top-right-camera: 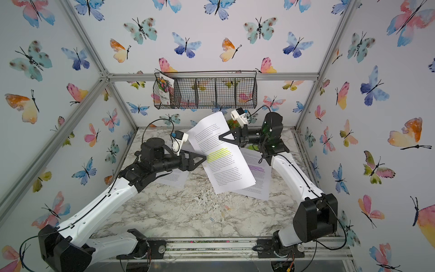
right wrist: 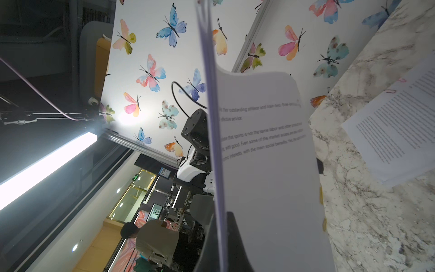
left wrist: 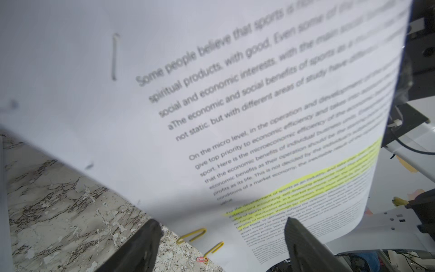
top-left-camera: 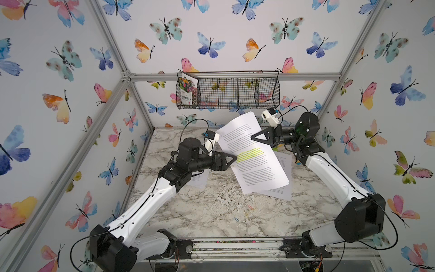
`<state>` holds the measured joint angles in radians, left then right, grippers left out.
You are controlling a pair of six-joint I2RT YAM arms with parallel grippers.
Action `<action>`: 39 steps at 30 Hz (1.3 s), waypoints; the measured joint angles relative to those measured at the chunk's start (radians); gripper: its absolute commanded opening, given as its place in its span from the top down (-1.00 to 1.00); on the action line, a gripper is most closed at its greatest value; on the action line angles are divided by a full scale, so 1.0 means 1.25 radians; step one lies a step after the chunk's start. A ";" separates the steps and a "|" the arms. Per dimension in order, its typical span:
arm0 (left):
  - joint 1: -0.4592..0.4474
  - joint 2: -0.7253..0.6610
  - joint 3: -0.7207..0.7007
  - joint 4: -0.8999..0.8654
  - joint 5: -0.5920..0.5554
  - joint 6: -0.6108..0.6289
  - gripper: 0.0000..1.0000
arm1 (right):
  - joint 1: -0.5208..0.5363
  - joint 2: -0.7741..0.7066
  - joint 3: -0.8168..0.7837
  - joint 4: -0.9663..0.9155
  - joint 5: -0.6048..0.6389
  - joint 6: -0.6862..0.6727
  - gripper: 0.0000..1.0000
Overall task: Unclip the paperclips from the documents
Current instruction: Remove the paper clip from the document.
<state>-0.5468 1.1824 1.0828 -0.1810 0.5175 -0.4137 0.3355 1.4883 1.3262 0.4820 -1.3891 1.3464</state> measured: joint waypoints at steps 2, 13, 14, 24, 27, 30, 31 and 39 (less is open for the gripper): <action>0.013 -0.005 -0.015 -0.003 0.005 0.008 -0.67 | 0.012 0.000 0.007 0.049 0.000 0.046 0.96; 0.040 -0.067 -0.067 0.015 0.067 0.002 -0.67 | 0.047 0.002 0.028 0.157 0.001 0.152 0.96; 0.040 -0.068 -0.063 0.035 0.103 -0.006 -0.66 | 0.049 0.002 0.028 0.175 0.001 0.165 0.96; 0.045 -0.059 0.003 0.049 0.261 -0.024 0.77 | 0.057 0.025 0.028 0.325 0.004 0.269 0.96; 0.067 -0.067 -0.020 0.051 0.271 -0.034 0.79 | 0.057 0.026 0.027 0.334 0.003 0.272 0.96; 0.087 -0.079 -0.034 0.042 0.273 -0.043 0.75 | 0.057 0.026 0.019 0.336 0.004 0.271 0.96; 0.091 -0.083 -0.035 0.039 0.273 -0.046 0.74 | 0.057 0.026 0.016 0.336 0.004 0.269 0.96; 0.129 -0.106 -0.042 0.009 0.272 -0.050 0.77 | 0.057 0.026 -0.005 0.337 0.009 0.265 0.96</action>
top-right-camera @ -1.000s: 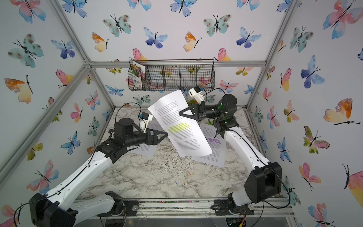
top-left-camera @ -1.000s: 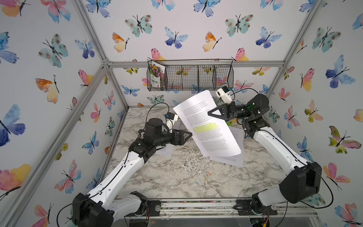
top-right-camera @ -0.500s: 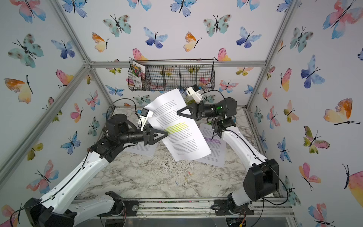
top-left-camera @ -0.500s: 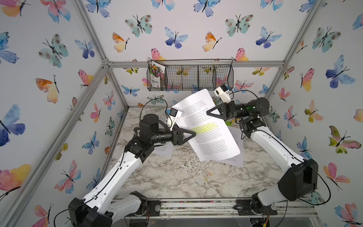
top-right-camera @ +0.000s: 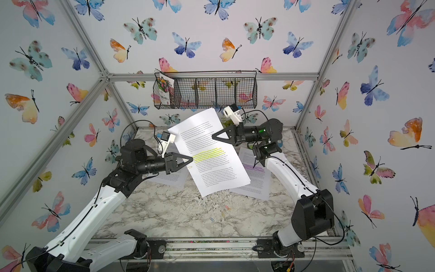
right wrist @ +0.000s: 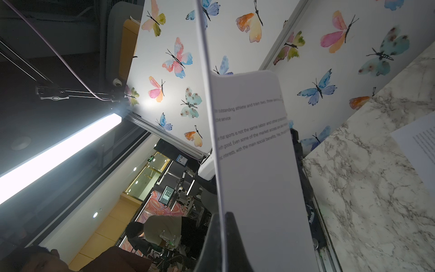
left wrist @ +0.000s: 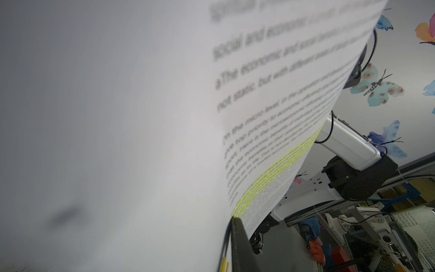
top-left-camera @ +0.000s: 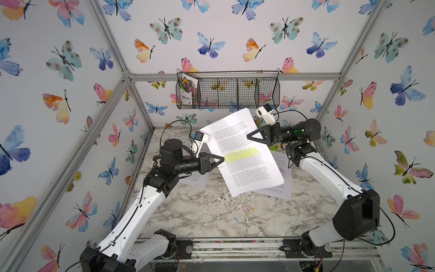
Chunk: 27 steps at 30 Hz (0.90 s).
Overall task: Unclip the paperclips from the documents
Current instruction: Remove the paper clip from the document, then place the paper clip at the center of the board.
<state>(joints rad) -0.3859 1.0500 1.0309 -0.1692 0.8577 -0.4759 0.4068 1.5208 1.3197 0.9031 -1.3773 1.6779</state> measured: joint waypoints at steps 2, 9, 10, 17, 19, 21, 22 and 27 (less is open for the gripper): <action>0.007 -0.003 -0.002 -0.008 0.000 0.000 0.78 | 0.000 0.000 -0.004 0.000 0.001 -0.002 0.96; 0.021 -0.003 -0.004 -0.018 0.002 -0.002 1.00 | 0.000 0.000 -0.022 -0.001 0.007 -0.012 0.96; 0.023 -0.003 -0.005 -0.019 0.002 -0.002 1.00 | 0.000 0.000 -0.024 -0.001 0.008 -0.016 0.96; 0.040 -0.008 -0.019 -0.046 0.000 0.003 1.00 | -0.002 -0.004 -0.041 -0.066 0.008 -0.083 0.96; 0.046 -0.014 -0.028 -0.058 -0.001 0.009 1.00 | -0.010 -0.006 -0.051 -0.098 0.008 -0.113 0.96; 0.046 -0.020 -0.037 -0.067 -0.006 0.019 1.00 | -0.024 -0.006 -0.065 -0.120 0.005 -0.131 0.96; 0.046 -0.024 -0.042 -0.076 -0.013 0.023 1.00 | -0.034 -0.006 -0.071 -0.132 0.003 -0.137 0.96; 0.058 -0.044 -0.091 -0.152 -0.081 0.051 1.00 | -0.094 -0.012 -0.076 -0.142 -0.013 -0.153 0.96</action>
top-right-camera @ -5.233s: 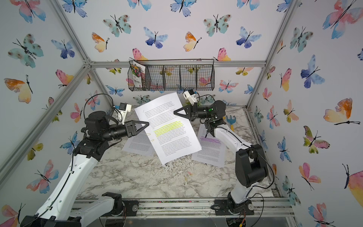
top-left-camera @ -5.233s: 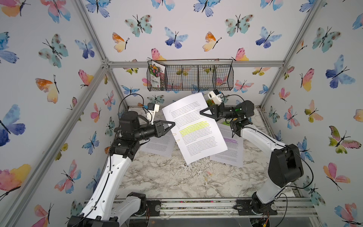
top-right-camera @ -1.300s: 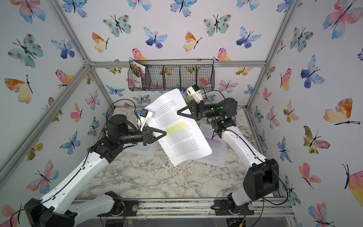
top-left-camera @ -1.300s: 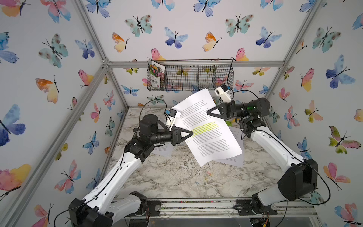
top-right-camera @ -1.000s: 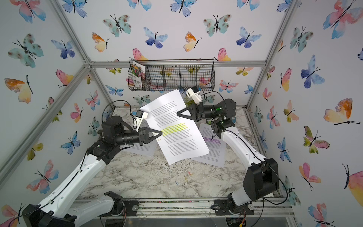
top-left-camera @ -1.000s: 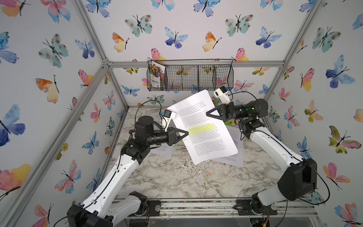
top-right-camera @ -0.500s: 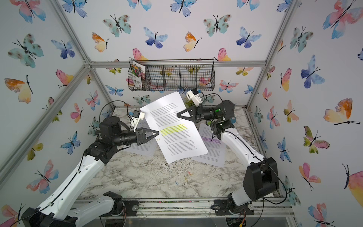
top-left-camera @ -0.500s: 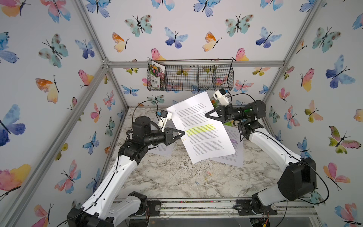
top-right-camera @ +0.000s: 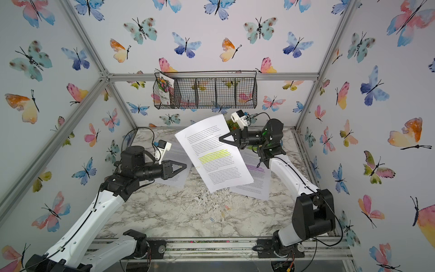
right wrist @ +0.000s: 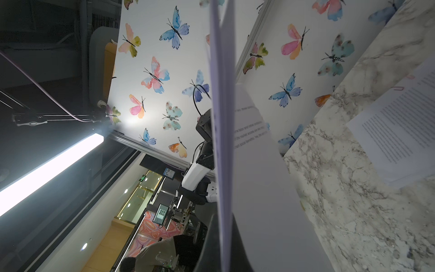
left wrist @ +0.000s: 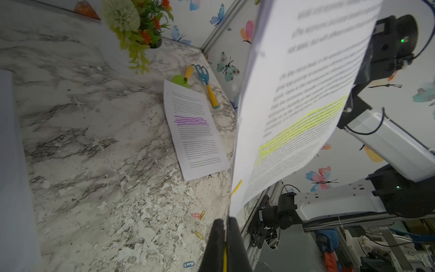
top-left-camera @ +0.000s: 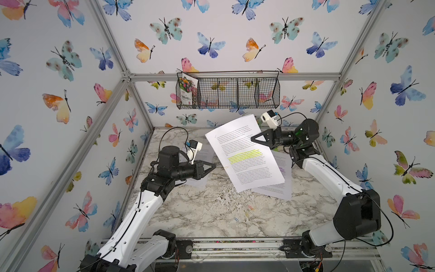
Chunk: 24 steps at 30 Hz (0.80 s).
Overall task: Unclip the paperclips from the documents
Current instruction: Place the paper clip at the center of the board.
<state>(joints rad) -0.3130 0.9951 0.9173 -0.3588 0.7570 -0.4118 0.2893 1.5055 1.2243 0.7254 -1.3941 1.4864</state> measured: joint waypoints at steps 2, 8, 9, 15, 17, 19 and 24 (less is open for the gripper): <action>0.004 0.000 -0.024 -0.030 -0.023 0.009 1.00 | -0.023 -0.007 -0.005 0.000 -0.001 -0.009 0.96; -0.045 0.008 -0.100 -0.081 -0.088 0.021 1.00 | -0.038 -0.012 -0.041 -0.052 0.001 -0.074 0.96; -0.070 0.014 -0.114 -0.085 -0.102 0.021 1.00 | -0.041 -0.012 -0.042 -0.081 0.002 -0.097 0.96; -0.247 0.082 -0.225 -0.051 -0.173 -0.034 1.00 | -0.099 -0.012 -0.015 -0.345 0.036 -0.305 0.96; -0.289 0.115 -0.238 -0.045 -0.196 -0.049 1.00 | -0.114 -0.012 -0.006 -0.410 0.047 -0.358 0.96; -0.316 0.157 -0.240 -0.029 -0.209 -0.053 1.00 | -0.127 -0.012 -0.005 -0.460 0.059 -0.400 0.96; -0.353 0.253 -0.239 0.024 -0.216 -0.057 1.00 | -0.131 -0.012 -0.007 -0.555 0.089 -0.475 0.96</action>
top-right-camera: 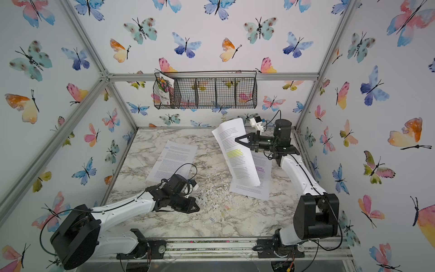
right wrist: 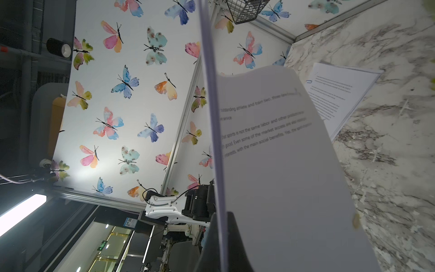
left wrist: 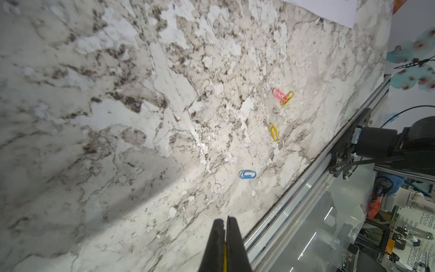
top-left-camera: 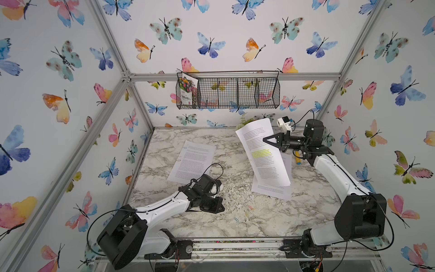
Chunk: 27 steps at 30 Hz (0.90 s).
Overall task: Unclip the paperclips from the documents
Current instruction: Place the paper clip at the center of the board.
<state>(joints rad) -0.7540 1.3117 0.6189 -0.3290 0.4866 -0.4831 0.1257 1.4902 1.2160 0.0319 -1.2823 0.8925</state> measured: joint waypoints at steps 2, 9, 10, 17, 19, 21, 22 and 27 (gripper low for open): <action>-0.016 0.030 0.004 0.014 0.000 0.001 1.00 | 0.000 0.000 -0.005 -0.019 0.009 -0.019 0.96; -0.051 0.089 0.016 0.029 -0.001 0.010 0.05 | 0.000 0.005 -0.009 -0.078 0.028 -0.071 0.96; -0.052 0.090 0.018 0.029 -0.002 0.014 -0.05 | 0.000 0.006 -0.009 -0.085 0.028 -0.076 0.96; -0.053 0.090 0.044 0.013 -0.015 0.028 -0.12 | 0.000 0.016 -0.009 -0.115 0.034 -0.105 0.96; -0.053 0.090 0.060 -0.002 -0.022 0.035 -0.12 | 0.000 0.018 -0.009 -0.122 0.034 -0.108 0.96; -0.053 0.088 0.087 -0.027 -0.038 0.048 -0.12 | 0.000 0.021 -0.008 -0.124 0.028 -0.108 0.96; -0.053 0.087 0.096 -0.034 -0.045 0.052 -0.12 | 0.000 0.023 -0.007 -0.126 0.023 -0.107 0.96; -0.009 0.021 0.183 -0.064 -0.078 0.093 -0.28 | 0.005 0.026 0.027 -0.110 -0.013 -0.074 0.96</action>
<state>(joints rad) -0.7654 1.3380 0.8478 -0.4091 0.3893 -0.3668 0.1318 1.5223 1.2499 -0.1055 -1.2984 0.8005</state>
